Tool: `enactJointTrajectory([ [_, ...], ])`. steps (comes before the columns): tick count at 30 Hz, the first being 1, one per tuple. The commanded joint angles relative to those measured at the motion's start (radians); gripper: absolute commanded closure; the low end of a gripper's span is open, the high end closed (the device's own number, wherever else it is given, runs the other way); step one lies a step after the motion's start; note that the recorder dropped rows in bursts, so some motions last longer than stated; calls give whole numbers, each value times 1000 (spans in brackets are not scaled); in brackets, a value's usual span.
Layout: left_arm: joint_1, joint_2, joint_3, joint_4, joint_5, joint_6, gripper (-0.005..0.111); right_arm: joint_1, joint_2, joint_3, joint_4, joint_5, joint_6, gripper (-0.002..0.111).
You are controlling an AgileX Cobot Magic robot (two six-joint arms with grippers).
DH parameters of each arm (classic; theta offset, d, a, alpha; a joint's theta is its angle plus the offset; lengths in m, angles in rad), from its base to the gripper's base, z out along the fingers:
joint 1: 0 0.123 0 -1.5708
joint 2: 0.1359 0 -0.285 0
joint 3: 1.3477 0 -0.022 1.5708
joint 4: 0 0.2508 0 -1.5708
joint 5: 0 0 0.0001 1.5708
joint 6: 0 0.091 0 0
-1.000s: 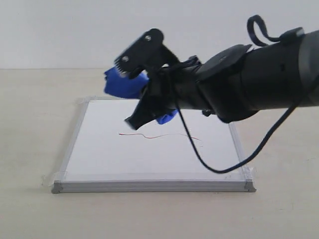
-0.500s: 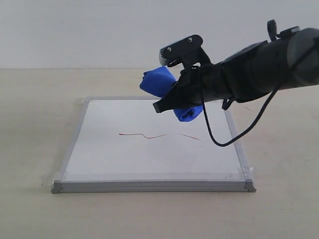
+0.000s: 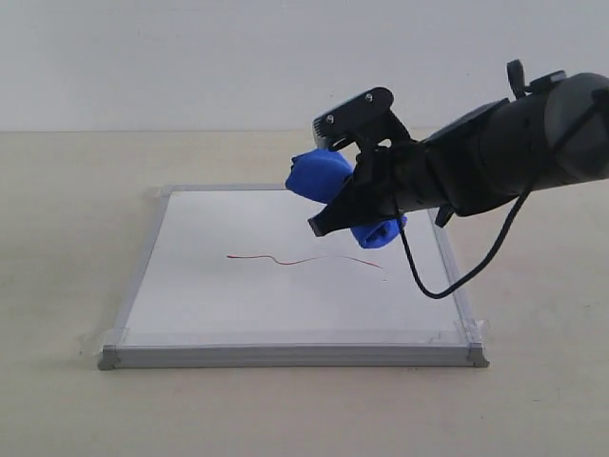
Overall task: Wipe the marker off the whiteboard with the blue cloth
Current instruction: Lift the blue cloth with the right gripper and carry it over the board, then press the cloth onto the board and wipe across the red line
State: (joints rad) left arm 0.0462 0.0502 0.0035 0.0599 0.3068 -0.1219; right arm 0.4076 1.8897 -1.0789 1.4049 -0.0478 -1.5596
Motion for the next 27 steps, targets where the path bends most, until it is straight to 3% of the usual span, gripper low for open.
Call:
enactJointTrajectory([
  [1, 1, -4, -3, -7, -14, 4, 102, -7, 5, 39, -1, -17, -8, 108],
  [7, 1, -4, -3, -7, -14, 4, 102, -10, 69, 58, -1, -88, -9, 108],
  [13, 1, -4, -3, -7, -14, 4, 102, -10, 131, 58, -1, -14, -9, 108],
  [16, 1, -4, -3, -7, -14, 4, 102, -10, 154, 56, -1, 103, -9, 108],
  [24, 1, -4, -3, -7, -14, 4, 102, -10, 157, 4, 2, 628, 3, 108],
  [27, 1, -4, -3, -7, -14, 4, 102, -10, 157, -8, -1, 560, -8, 108],
])
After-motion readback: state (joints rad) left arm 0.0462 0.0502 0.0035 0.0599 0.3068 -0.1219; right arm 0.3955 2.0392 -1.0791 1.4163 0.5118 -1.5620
